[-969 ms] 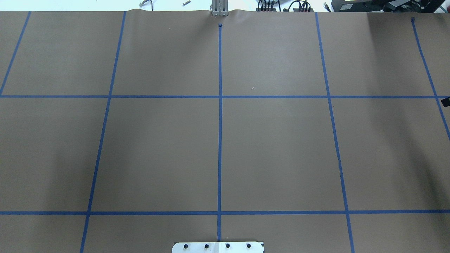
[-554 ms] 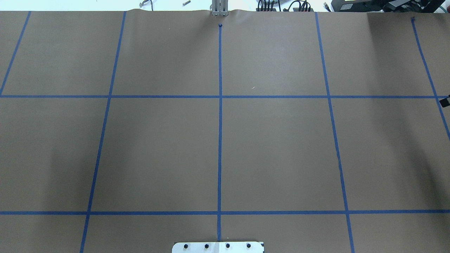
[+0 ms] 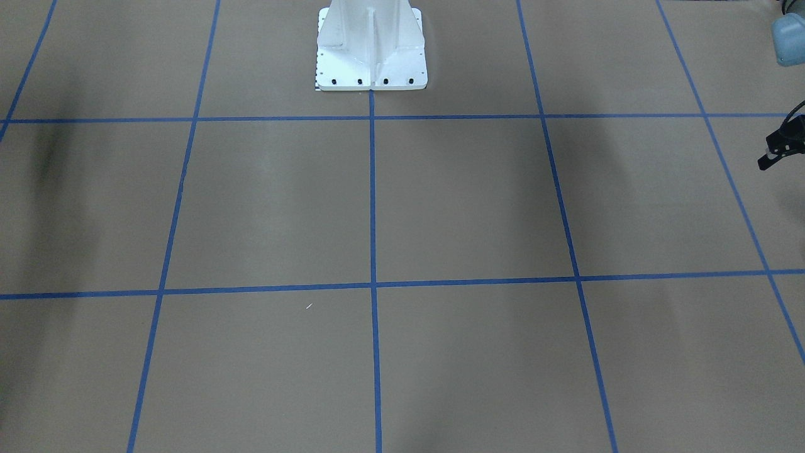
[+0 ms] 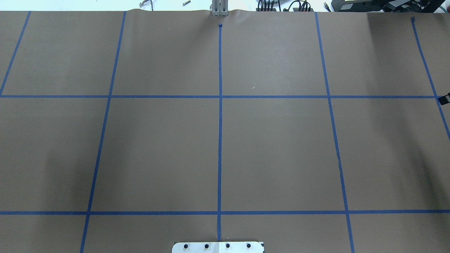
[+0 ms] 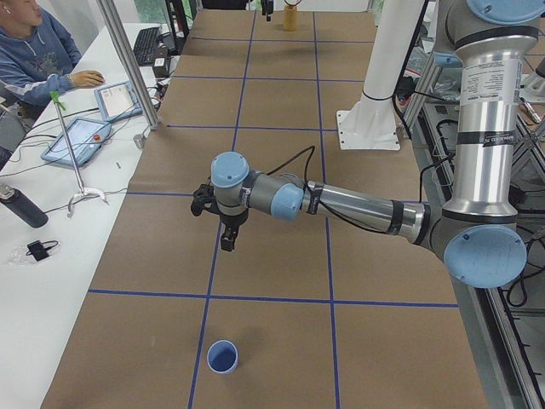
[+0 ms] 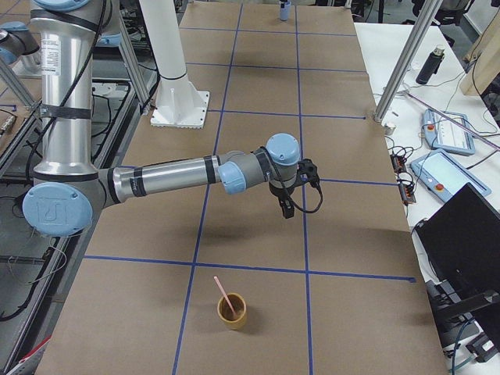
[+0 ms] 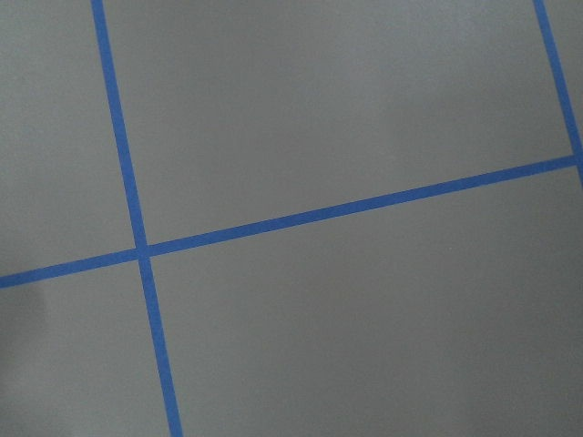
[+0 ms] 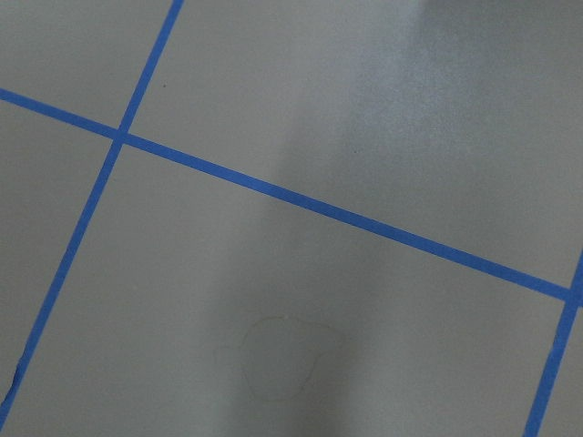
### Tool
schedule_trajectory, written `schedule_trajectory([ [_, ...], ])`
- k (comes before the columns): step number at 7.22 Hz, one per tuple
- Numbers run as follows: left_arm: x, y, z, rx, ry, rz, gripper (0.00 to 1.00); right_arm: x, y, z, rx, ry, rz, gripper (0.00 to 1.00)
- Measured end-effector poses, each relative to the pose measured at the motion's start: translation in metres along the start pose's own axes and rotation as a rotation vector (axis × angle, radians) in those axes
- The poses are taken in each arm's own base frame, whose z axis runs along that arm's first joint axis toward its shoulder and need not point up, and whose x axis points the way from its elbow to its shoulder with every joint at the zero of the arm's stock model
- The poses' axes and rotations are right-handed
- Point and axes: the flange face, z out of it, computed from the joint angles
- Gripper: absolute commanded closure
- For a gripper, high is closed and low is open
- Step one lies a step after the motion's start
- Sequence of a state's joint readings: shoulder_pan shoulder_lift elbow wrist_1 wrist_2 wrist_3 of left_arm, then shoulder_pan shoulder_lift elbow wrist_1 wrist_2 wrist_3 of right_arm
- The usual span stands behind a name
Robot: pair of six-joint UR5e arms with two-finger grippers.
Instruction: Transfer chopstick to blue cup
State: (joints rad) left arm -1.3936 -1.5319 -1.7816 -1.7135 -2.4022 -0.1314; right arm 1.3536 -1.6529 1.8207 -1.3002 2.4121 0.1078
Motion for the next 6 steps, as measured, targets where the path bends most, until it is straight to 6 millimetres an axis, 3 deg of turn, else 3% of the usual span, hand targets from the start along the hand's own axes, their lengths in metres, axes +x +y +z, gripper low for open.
schedule_trajectory([
  [1,-0.011,0.006,0.007,-0.001,-0.003,0.027,0.02,0.002,0.008,0.002,0.019,-0.004,-0.017,0.0],
  [2,-0.039,0.014,0.016,-0.01,-0.014,0.083,0.02,0.005,0.014,0.005,0.024,-0.006,-0.02,0.0],
  [4,-0.141,0.036,0.027,-0.035,-0.035,0.175,0.02,0.004,0.015,0.009,0.021,-0.023,-0.017,0.0],
  [6,-0.211,0.049,0.021,-0.03,-0.043,0.138,0.02,-0.001,0.012,0.012,0.016,-0.032,0.004,0.0],
])
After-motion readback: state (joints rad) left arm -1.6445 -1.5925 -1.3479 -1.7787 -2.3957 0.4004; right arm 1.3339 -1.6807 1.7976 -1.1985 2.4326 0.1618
